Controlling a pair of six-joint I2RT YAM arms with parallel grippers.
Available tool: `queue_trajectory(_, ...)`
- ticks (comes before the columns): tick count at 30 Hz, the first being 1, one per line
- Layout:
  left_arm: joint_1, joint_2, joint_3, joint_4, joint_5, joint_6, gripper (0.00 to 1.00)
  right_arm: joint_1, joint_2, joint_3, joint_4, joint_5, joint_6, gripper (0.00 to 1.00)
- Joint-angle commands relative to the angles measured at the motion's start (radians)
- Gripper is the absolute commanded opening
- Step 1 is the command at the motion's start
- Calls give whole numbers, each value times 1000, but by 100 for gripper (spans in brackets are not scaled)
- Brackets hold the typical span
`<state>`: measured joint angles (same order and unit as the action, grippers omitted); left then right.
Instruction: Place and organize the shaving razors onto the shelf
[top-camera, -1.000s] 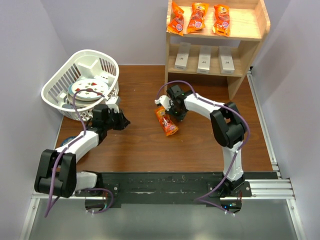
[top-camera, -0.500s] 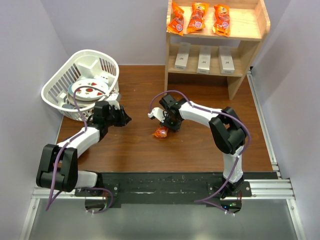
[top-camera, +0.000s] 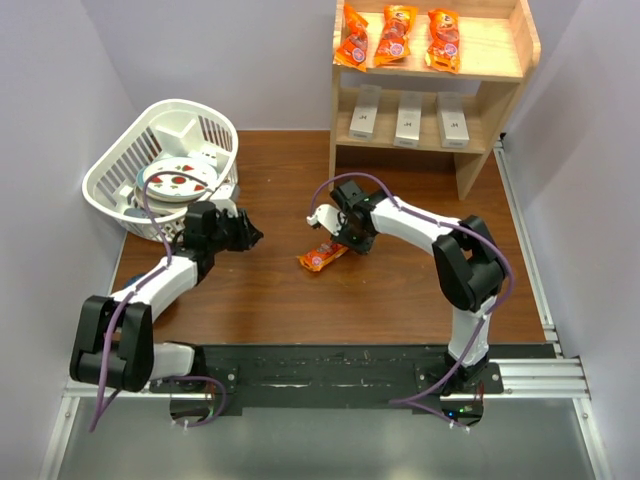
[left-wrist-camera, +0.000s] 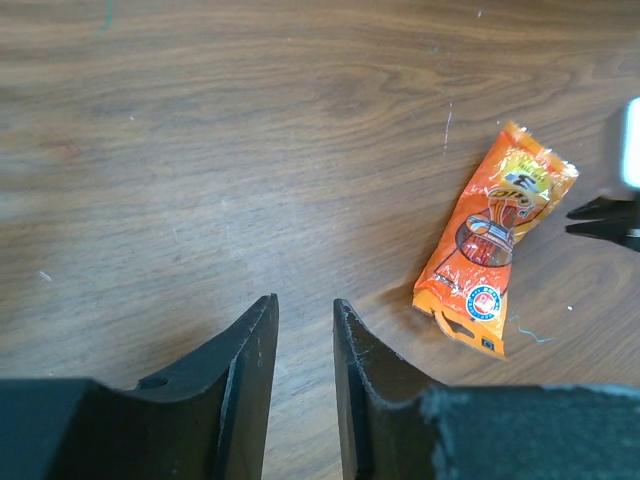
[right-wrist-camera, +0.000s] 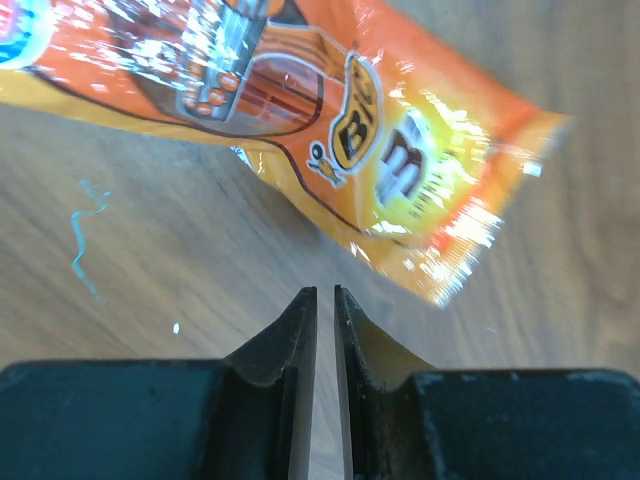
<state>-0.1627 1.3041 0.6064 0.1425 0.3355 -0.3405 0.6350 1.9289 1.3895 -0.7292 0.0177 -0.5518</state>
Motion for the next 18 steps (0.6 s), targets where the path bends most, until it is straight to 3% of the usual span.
queue_trajectory(1, 9, -48, -19, 46, -20, 8, 34, 3, -9, 51, -10, 43, -39, 17)
queue_trajectory(10, 11, -60, -23, 39, -26, 18, 36, 5, 116, 158, 50, 64, -40, 17)
queue_trajectory(18, 25, -88, -59, 55, -26, 12, 37, 5, 32, 129, 25, 71, -33, 18)
